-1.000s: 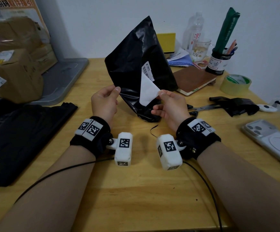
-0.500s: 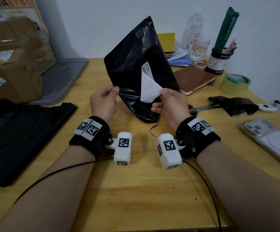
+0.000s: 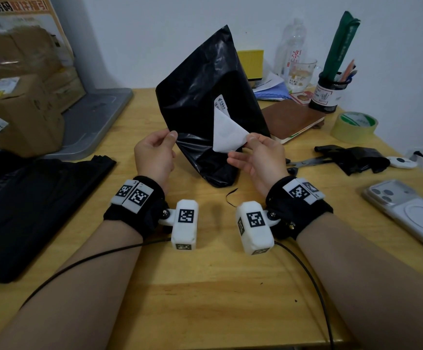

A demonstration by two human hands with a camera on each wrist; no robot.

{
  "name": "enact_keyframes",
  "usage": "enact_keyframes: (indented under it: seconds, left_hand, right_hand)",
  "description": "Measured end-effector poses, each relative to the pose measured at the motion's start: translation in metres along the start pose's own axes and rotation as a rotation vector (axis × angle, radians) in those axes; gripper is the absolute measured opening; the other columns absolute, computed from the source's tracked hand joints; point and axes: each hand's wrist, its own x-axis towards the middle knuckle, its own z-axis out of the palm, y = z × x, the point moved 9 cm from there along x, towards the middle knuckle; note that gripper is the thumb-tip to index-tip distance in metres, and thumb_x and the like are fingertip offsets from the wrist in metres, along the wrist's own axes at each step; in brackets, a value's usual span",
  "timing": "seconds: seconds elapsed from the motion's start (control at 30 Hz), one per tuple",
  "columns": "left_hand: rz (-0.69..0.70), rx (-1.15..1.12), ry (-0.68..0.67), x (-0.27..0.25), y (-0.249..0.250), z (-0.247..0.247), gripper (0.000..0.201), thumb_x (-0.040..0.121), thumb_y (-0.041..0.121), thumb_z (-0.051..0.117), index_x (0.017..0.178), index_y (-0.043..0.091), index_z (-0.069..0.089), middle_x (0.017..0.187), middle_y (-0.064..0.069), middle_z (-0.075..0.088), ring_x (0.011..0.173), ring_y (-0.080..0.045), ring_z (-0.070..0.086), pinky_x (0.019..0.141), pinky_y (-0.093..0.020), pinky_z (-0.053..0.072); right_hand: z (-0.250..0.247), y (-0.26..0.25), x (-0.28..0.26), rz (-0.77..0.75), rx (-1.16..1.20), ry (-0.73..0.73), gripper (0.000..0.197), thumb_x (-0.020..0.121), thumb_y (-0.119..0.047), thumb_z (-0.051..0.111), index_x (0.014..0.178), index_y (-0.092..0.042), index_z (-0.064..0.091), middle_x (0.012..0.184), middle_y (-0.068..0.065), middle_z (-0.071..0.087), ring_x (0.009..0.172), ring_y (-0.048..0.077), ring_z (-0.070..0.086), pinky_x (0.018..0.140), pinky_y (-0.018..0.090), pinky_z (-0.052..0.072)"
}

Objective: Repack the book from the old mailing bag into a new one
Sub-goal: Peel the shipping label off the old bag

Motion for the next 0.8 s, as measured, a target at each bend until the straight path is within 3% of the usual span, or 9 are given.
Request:
enact_keyframes:
  seconds: [0.17, 0.37, 0.8]
  left_hand:
    - [0.006, 0.001, 0.008, -0.001, 0.002, -0.001, 0.017, 0.094, 0.022, 0.066, 0.111, 0.021, 0.067, 0.083, 0.007, 0.063, 0.06, -0.006, 0.05, 0.044, -0.019, 0.039]
    - [0.017, 0.003, 0.033, -0.002, 0.003, -0.003, 0.012, 0.094, 0.022, 0.065, 0.106, 0.023, 0.067, 0.082, 0.007, 0.063, 0.06, -0.006, 0.051, 0.045, -0.019, 0.04]
    - [0.019, -0.019, 0.042, -0.004, 0.007, -0.004, 0.009, 0.095, 0.02, 0.064, 0.092, 0.029, 0.065, 0.079, 0.008, 0.062, 0.059, -0.006, 0.051, 0.046, -0.02, 0.039]
  right_hand:
    - [-0.001, -0.001, 0.001, -0.003, 0.009, 0.01, 0.02, 0.107, -0.012, 0.049, 0.122, -0.002, 0.054, 0.124, 0.027, 0.063, 0.061, 0.024, 0.071, 0.058, 0.033, 0.06]
    - [-0.004, -0.002, 0.003, -0.002, 0.01, 0.023, 0.015, 0.107, -0.013, 0.047, 0.117, -0.004, 0.053, 0.111, 0.022, 0.063, 0.057, 0.022, 0.069, 0.056, 0.033, 0.059]
    - [-0.013, -0.002, 0.005, -0.019, 0.022, 0.079, 0.01, 0.107, -0.013, 0.047, 0.111, -0.006, 0.052, 0.107, 0.019, 0.061, 0.057, 0.022, 0.067, 0.057, 0.034, 0.06]
